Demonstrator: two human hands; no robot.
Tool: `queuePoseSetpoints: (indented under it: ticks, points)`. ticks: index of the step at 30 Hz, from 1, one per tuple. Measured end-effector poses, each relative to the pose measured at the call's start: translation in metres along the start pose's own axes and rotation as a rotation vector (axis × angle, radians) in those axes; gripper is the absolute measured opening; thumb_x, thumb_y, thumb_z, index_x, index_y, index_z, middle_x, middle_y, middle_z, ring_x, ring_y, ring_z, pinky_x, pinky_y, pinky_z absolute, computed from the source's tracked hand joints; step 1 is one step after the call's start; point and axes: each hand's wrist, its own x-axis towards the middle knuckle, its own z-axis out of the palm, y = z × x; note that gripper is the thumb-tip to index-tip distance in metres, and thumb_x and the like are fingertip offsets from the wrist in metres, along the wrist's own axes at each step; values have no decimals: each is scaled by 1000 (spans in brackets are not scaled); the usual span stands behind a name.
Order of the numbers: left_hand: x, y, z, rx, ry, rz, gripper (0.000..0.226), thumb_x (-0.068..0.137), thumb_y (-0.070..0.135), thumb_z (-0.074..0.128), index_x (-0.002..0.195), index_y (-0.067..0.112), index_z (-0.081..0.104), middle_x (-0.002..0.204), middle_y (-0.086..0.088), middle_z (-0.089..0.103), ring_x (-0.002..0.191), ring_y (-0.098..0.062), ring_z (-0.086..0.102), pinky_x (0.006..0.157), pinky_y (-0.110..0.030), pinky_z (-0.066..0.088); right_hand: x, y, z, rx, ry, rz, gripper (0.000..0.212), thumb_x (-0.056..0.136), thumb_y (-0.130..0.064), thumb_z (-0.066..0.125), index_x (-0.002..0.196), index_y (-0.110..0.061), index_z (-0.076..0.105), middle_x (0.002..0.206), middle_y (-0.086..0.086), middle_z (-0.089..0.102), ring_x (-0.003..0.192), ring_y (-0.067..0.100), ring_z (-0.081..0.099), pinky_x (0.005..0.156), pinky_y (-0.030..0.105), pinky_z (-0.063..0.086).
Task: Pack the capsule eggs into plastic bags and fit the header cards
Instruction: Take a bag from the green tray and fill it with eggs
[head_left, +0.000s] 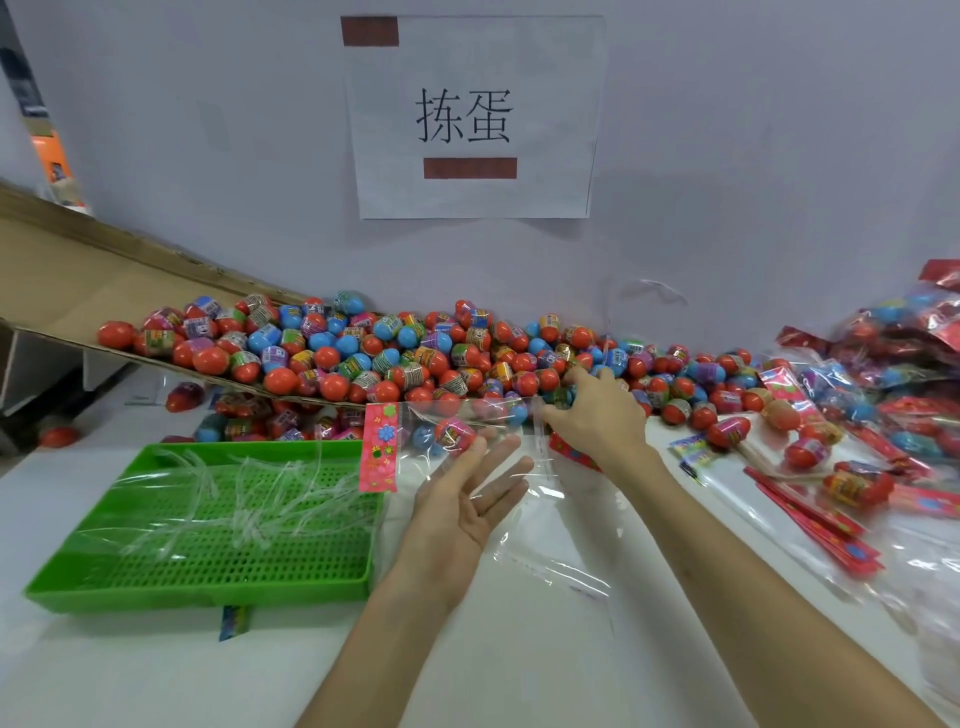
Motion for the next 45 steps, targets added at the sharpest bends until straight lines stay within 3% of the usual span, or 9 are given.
queuePoseSetpoints:
  ticks: [4, 11, 15, 18, 23, 28, 36, 41, 45]
  points:
    - [-1, 1, 0, 10, 11, 10, 51, 83, 26, 70, 129, 6, 64, 121, -14, 75, 105, -31, 76, 85, -35, 64, 4, -12, 5, -54, 30, -52, 42, 92, -59, 58, 114, -23, 55, 113, 2, 60, 95, 24, 59, 68, 36, 48]
    - [-1, 3, -1, -3, 19, 22, 44, 84, 27, 70, 124, 10, 68, 120, -14, 76, 105, -30, 76, 81, -34, 65, 4, -19, 12, -101, 100, -50, 38, 97, -51, 58, 119, -19, 55, 110, 4, 65, 109, 29, 55, 68, 35, 42]
    - [0, 4, -2, -41, 33, 7, 31, 93, 24, 64, 121, 10, 69, 118, -16, 76, 103, -30, 76, 79, -34, 65, 7, -10, 7, -110, 105, -156, 35, 95, -51, 60, 114, -23, 57, 98, 0, 68, 91, 21, 62, 72, 34, 55]
    - [0, 6, -2, -65, 39, 2, 32, 89, 24, 66, 117, 9, 71, 116, -16, 76, 103, -30, 76, 76, -34, 65, 9, -1, -1, -135, 67, -244, 34, 91, -50, 62, 113, -24, 58, 90, -3, 67, 78, 17, 61, 67, 32, 54]
    - [0, 6, -1, -64, 42, 0, 37, 83, 26, 69, 117, 10, 71, 115, -16, 77, 103, -30, 77, 77, -35, 65, 6, 7, -4, -156, 29, -344, 34, 93, -47, 63, 122, -29, 58, 104, -4, 69, 84, 17, 61, 65, 29, 45]
    - [0, 5, -1, -44, 34, 11, 40, 84, 27, 68, 121, 11, 70, 118, -15, 76, 104, -30, 76, 75, -34, 65, -2, 0, 4, -175, 50, -308, 37, 99, -40, 55, 134, -28, 56, 117, -2, 61, 93, 21, 64, 67, 31, 52]
    - [1, 5, -4, -62, 40, 4, 37, 93, 25, 65, 127, 12, 67, 117, -15, 77, 103, -30, 76, 73, -34, 65, 2, 5, 9, 35, 58, -224, 30, 98, -43, 63, 124, -30, 70, 113, 0, 60, 95, 19, 58, 71, 27, 42]
    - [1, 8, -5, -107, 48, 13, 47, 85, 25, 69, 129, 9, 67, 116, -16, 77, 101, -30, 77, 72, -34, 65, 6, 15, -9, 313, 116, -120, 31, 93, -29, 73, 124, -27, 73, 113, 2, 73, 82, 17, 66, 77, 36, 59]
    - [2, 9, -5, -110, 63, 9, 41, 94, 25, 65, 132, 8, 66, 121, -19, 74, 101, -30, 77, 73, -35, 65, -4, 28, -13, 454, 141, -83, 39, 89, -24, 78, 128, -24, 71, 118, 1, 74, 75, 17, 71, 78, 41, 62]
